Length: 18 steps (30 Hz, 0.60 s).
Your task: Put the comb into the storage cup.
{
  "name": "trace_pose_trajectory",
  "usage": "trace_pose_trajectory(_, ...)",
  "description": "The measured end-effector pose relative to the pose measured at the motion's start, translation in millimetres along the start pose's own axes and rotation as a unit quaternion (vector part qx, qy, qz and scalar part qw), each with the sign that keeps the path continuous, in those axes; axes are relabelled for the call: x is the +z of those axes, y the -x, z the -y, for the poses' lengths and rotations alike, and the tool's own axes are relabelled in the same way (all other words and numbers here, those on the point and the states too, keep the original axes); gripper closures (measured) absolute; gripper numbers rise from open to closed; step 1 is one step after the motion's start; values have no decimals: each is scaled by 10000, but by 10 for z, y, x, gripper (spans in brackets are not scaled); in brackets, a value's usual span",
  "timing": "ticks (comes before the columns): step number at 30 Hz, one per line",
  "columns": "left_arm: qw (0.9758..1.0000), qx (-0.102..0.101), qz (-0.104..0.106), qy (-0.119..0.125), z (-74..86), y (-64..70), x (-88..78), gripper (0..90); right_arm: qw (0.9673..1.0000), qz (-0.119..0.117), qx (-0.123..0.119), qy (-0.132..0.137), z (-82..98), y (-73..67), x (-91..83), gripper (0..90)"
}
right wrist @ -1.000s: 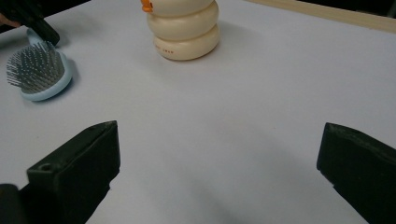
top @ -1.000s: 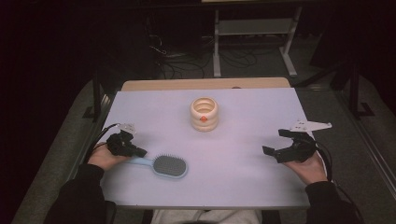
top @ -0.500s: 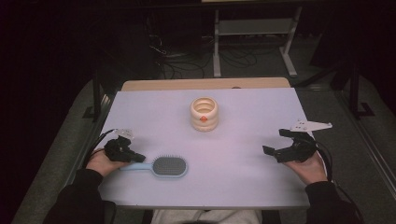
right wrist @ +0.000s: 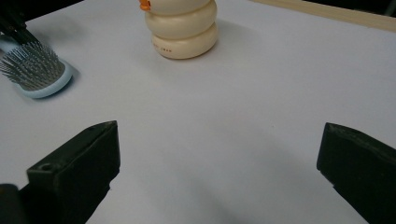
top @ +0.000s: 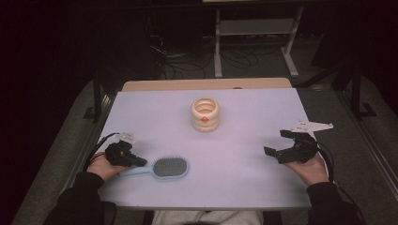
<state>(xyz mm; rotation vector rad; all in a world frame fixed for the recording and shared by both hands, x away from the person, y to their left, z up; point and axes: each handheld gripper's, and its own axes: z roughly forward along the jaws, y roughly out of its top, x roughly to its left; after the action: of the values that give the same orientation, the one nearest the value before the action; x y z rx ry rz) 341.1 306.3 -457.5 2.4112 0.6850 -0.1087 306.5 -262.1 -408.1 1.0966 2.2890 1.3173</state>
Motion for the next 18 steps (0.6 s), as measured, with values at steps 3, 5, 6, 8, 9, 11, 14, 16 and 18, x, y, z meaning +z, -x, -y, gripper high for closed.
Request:
trace_pose_trajectory(3, 10000, 54, -18, -30, 0, 38, 6, 900, 10000, -2, 3, -13, 1, -1, 1, 0)
trace_pose_trajectory(5, 10000, 71, -12, -47, 2, 53, 5, 900, 10000, -2, 4, -19, 2, -3, 2, 0)
trace_pose_trajectory(6, 10000, 57, -15, -42, 6, 62, 5, 900, 10000, -2, 1, -15, 1, -5, 1, 0)
trace_pose_trajectory(8, 10000, 77, -11, -45, 12, 70, 3, 900, 10000, -1, -6, -3, 1, -5, -2, 0)
trace_pose_trajectory(9, 10000, 76, 6, -45, 17, 75, 2, 900, 10000, 1, -4, -1, 1, -3, -3, 0)
trace_pose_trajectory(11, 10000, 70, 13, -41, 25, 83, 0, 900, 10000, -1, -4, -2, 1, -3, -2, 0)
trace_pose_trajectory(14, 9999, 110, 21, -68, 27, 105, 0, 900, 10000, -3, -9, -13, 3, -6, 1, 0)
trace_pose_trajectory(16, 9999, 142, 34, -85, 24, 127, 6, 900, 10000, -5, 5, -23, 4, -5, 3, 0)
trace_pose_trajectory(18, 9998, 157, 28, -98, 22, 139, 4, 900, 10000, -8, -4, -24, 3, -7, 3, 0)
